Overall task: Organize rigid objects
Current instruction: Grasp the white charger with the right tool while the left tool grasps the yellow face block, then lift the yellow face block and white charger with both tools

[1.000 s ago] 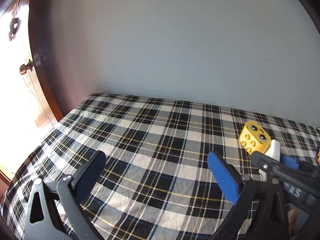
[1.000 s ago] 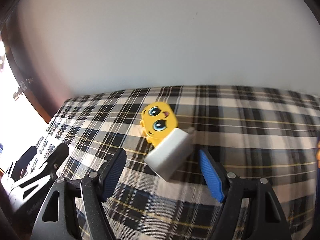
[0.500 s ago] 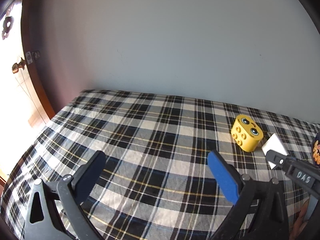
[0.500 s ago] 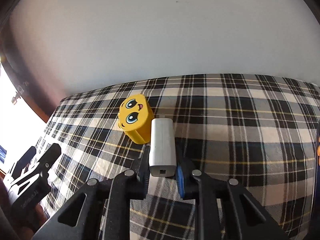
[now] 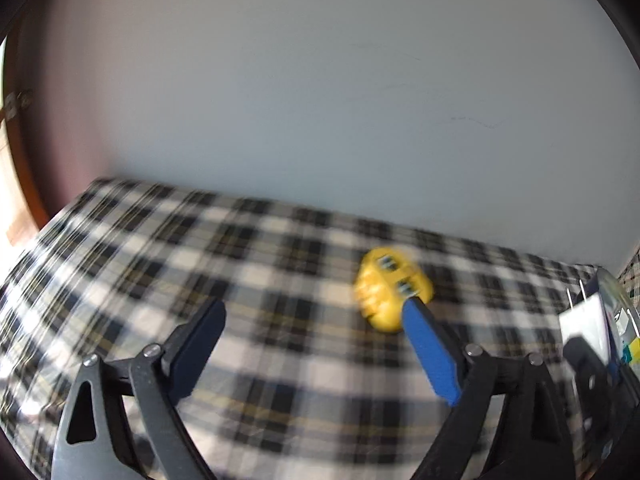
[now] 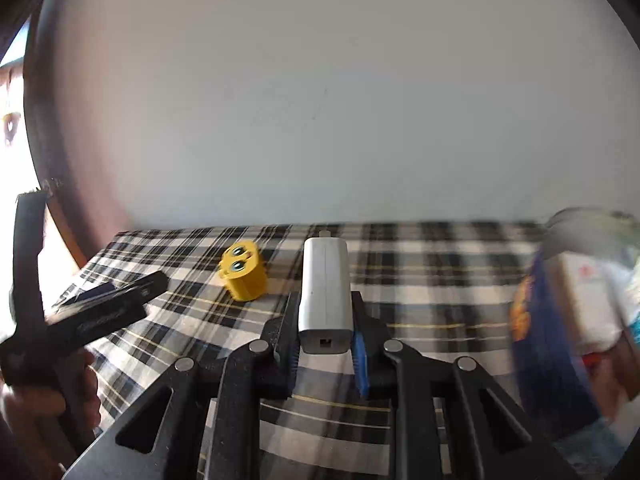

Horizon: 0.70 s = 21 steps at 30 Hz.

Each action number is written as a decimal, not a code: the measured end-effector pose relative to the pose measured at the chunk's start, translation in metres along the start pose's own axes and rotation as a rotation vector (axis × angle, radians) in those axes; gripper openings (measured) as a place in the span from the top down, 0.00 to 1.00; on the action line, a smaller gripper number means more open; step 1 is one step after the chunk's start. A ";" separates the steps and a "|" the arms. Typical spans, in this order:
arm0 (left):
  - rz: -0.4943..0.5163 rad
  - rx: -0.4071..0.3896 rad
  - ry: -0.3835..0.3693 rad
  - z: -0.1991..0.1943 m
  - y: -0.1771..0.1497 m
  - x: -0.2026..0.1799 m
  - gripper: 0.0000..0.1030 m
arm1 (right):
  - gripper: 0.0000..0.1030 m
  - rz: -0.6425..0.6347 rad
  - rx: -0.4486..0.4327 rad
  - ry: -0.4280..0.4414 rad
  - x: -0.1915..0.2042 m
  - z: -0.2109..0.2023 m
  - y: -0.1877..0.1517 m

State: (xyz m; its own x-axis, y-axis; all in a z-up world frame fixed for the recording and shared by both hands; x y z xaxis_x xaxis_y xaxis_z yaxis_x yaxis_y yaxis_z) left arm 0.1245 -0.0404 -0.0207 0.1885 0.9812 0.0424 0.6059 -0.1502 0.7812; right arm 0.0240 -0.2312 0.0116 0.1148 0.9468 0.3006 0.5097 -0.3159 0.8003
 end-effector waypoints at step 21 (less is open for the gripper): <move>-0.033 0.171 -0.077 0.060 0.007 -0.035 0.56 | 0.77 0.041 -0.017 -0.021 -0.017 0.007 0.012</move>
State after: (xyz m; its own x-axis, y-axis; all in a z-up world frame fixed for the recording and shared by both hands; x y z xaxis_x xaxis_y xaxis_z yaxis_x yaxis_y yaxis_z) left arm 0.1685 -0.0834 -0.0541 0.2205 0.9748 -0.0346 0.7343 -0.1425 0.6637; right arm 0.0343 -0.2504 0.0128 0.1534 0.9342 0.3220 0.4895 -0.3549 0.7965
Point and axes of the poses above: each gripper's, at about its wrist camera, not at the fingertips, and z roughly the way its jaws point, x to its left, y to its top, the point moved 5 cm from there along z, roughly the way its jaws point, and after that the axes turned 12 degrees about z, right-handed, at the moved point
